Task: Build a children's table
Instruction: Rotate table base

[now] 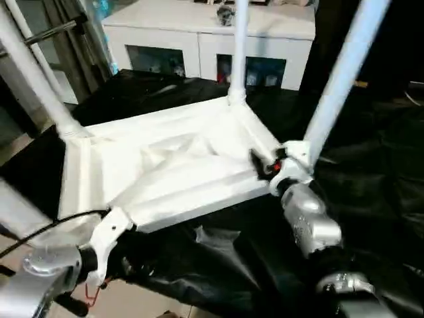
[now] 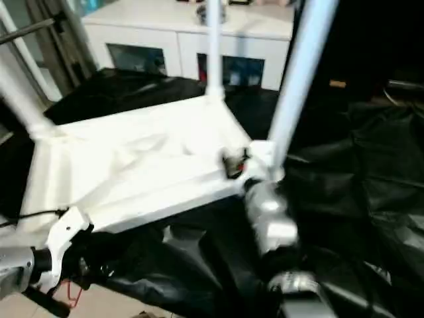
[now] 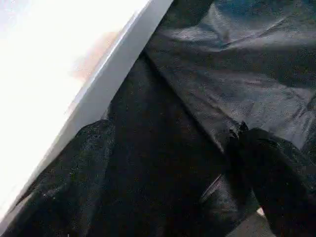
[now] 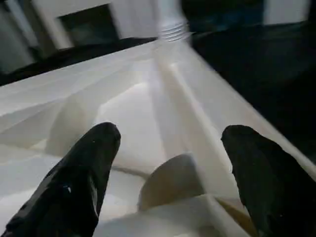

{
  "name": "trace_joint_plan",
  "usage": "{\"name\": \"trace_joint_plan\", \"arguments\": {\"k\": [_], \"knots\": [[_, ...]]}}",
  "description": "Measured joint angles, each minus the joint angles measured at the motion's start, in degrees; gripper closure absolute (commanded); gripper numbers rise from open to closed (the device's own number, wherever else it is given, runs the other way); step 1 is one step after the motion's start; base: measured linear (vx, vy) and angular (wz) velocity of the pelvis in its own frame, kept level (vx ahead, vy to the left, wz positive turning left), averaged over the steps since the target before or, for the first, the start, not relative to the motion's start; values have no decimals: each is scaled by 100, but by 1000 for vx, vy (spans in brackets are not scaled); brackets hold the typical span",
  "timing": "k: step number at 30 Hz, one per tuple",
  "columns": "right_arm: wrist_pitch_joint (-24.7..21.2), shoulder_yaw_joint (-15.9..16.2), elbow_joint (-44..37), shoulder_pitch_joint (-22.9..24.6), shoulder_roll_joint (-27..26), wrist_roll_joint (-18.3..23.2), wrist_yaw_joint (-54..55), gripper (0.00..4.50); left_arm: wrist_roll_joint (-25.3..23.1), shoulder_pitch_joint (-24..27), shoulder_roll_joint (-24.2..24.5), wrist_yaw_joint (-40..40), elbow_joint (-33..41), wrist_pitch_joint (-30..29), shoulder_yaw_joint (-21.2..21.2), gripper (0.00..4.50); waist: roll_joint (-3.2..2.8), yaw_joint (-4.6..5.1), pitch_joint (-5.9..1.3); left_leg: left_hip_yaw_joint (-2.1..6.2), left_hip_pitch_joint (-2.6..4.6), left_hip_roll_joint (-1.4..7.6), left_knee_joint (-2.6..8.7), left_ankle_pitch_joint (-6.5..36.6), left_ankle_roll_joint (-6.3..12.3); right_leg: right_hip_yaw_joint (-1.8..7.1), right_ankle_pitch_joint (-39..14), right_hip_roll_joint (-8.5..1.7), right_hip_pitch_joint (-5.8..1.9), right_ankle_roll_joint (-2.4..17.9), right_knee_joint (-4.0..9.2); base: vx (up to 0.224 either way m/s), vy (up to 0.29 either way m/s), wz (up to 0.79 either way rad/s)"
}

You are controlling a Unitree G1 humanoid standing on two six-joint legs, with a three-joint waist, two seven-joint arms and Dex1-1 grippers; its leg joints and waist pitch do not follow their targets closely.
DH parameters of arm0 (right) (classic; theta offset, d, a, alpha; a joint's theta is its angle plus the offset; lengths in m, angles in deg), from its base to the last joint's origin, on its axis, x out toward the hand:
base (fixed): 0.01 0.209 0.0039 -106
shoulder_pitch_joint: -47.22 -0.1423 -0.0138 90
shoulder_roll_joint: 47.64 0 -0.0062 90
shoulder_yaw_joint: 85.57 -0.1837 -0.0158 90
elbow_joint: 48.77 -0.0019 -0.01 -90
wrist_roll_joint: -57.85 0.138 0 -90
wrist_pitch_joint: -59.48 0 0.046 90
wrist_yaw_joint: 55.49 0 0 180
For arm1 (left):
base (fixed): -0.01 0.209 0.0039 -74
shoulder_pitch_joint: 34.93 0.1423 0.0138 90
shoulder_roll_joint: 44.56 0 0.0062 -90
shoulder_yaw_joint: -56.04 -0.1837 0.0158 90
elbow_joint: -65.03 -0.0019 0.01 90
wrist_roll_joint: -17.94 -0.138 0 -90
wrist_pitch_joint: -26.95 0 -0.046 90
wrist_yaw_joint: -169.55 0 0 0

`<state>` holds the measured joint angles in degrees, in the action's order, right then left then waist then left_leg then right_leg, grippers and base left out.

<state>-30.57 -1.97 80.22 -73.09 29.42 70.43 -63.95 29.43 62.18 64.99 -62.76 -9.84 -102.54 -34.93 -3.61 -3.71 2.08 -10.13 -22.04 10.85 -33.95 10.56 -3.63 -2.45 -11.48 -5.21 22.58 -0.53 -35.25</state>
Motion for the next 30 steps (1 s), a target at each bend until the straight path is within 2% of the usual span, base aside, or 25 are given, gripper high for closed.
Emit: {"name": "trace_joint_plan", "arguments": {"k": [6,9,12,18,21,27,30], "knots": [[301,-208,475,-227,223,-66,266,72,-75,-120,1,143,-113,193,-154,2,2,2,-1,-9,-7,-1,-1,-1,2,11,-1,0,-1,-2,-2,0,0,0],[439,-288,808,-402,414,-96,343,72,-225,-388,-126,319,-440,471,-230,2,0,-20,0,-9,-18,1,-1,-11,16,8,-2,0,1,-5,-3,0,0,0],[545,-408,1045,-523,575,-97,420,72,-373,-535,-243,693,-624,711,-169,2,1,-18,0,-10,-28,1,-2,-36,22,9,-2,0,6,-5,-5,0,0,0],[743,-654,1401,-625,963,-98,500,72,-365,-639,-376,993,-553,778,15,2,1,-14,-1,-12,-50,2,-19,-44,32,7,-3,-2,14,-7,0,0,0,0],[835,-677,1596,-716,1072,-101,547,72,-343,-699,-432,1031,-553,895,13,2,5,22,0,-12,-51,3,-20,-47,36,7,-3,-2,19,-7,-3,0,0,0],[1012,-736,1791,-758,1177,-115,515,72,-109,-618,-428,958,-683,1150,169,2,9,24,1,-13,-50,6,-20,-47,36,4,-3,-1,22,-7,-7,0,0,0],[1166,-620,1663,-626,1179,-184,119,72,7,-660,-173,732,-1216,1497,417,2,28,29,-2,-10,-48,11,-19,-47,36,2,-4,4,26,-8,-14,0,0,0]]}}
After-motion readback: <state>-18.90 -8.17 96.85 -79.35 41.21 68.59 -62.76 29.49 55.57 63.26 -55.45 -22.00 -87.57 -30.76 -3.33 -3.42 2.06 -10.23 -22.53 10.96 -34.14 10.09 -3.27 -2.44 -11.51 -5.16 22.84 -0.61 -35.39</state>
